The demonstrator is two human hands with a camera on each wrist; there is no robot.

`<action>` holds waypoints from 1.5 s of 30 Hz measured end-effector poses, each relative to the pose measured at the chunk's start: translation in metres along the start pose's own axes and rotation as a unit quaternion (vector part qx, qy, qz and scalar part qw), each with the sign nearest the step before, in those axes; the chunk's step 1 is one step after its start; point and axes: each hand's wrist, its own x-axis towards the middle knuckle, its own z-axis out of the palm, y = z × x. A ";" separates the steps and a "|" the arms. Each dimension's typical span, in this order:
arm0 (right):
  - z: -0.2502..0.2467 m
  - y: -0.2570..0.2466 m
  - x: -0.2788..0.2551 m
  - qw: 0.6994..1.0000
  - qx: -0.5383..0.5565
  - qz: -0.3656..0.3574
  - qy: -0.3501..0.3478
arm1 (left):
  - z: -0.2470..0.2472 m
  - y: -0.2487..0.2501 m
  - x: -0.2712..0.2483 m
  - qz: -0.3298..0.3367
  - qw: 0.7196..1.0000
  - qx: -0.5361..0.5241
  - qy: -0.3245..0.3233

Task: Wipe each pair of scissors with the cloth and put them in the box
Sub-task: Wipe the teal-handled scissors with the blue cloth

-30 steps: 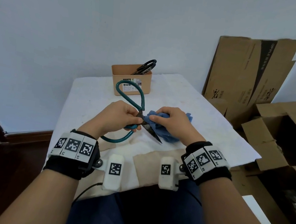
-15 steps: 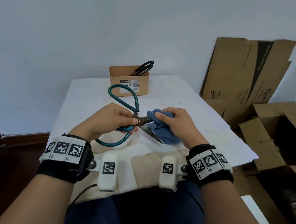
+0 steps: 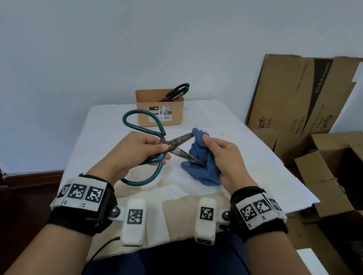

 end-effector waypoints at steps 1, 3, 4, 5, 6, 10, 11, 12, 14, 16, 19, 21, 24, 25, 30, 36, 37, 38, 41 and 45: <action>0.001 -0.002 -0.001 1.000 -0.011 0.004 -0.008 | 0.003 -0.001 0.000 -0.002 1.000 0.007 -0.005; 0.002 -0.005 -0.003 1.000 0.005 0.019 -0.018 | 0.007 -0.002 0.001 -0.009 1.000 0.018 -0.015; 0.002 -0.006 -0.005 0.999 0.034 0.034 -0.021 | 0.008 -0.002 0.001 -0.012 0.999 0.021 -0.020; 0.002 -0.006 -0.007 0.996 0.068 0.047 -0.022 | 0.010 -0.002 0.001 -0.013 0.999 0.025 -0.026; 0.002 -0.005 -0.008 0.994 0.088 0.054 -0.020 | 0.011 -0.001 0.001 -0.014 0.999 0.030 -0.030; -0.002 0.000 -0.008 0.996 0.067 0.041 0.034 | 0.012 0.000 0.000 -0.024 0.998 0.041 -0.040; -0.004 0.002 -0.005 0.997 0.053 0.036 0.044 | 0.012 0.000 0.000 -0.026 0.998 0.042 -0.043; -0.006 0.003 -0.003 0.997 0.043 0.037 0.047 | 0.011 -0.001 0.000 -0.028 0.998 0.042 -0.045; -0.006 0.006 0.000 0.997 0.035 0.039 0.048 | 0.011 -0.001 0.000 -0.032 0.998 0.040 -0.048; -0.007 0.007 0.002 0.997 0.035 0.034 0.060 | 0.011 -0.002 0.000 -0.037 0.997 0.037 -0.056; -0.018 0.004 0.005 0.989 0.087 0.031 0.112 | 0.006 -0.003 -0.002 -0.049 0.995 0.049 -0.067; -0.026 0.001 0.008 0.986 0.078 0.028 0.145 | 0.003 -0.005 -0.002 -0.050 0.996 0.048 -0.057; -0.026 0.002 0.011 0.988 0.032 0.009 0.152 | 0.002 -0.008 0.002 -0.045 0.999 -0.013 -0.015; -0.023 0.001 0.012 0.989 0.009 0.009 0.146 | 0.003 -0.007 0.003 -0.044 0.998 -0.042 0.001; -0.010 -0.001 0.022 0.978 -0.084 -0.008 0.189 | -0.001 0.002 0.006 -0.041 0.986 -0.158 0.021; 0.003 -0.016 0.029 0.966 -0.107 -0.062 0.227 | -0.004 0.013 0.015 -0.044 0.977 -0.210 -0.001; 0.006 -0.019 0.030 0.965 -0.128 -0.065 0.222 | -0.003 0.015 0.017 -0.042 0.978 -0.206 0.002; 0.008 -0.021 0.030 0.962 -0.152 -0.074 0.216 | -0.002 0.016 0.018 -0.038 0.980 -0.197 0.007; 0.012 -0.027 0.031 0.941 -0.182 -0.154 0.238 | 0.000 0.017 0.020 -0.021 0.991 -0.127 0.033; 0.016 -0.036 0.035 0.952 -0.175 -0.183 0.173 | 0.000 0.021 0.019 0.014 0.999 -0.033 0.039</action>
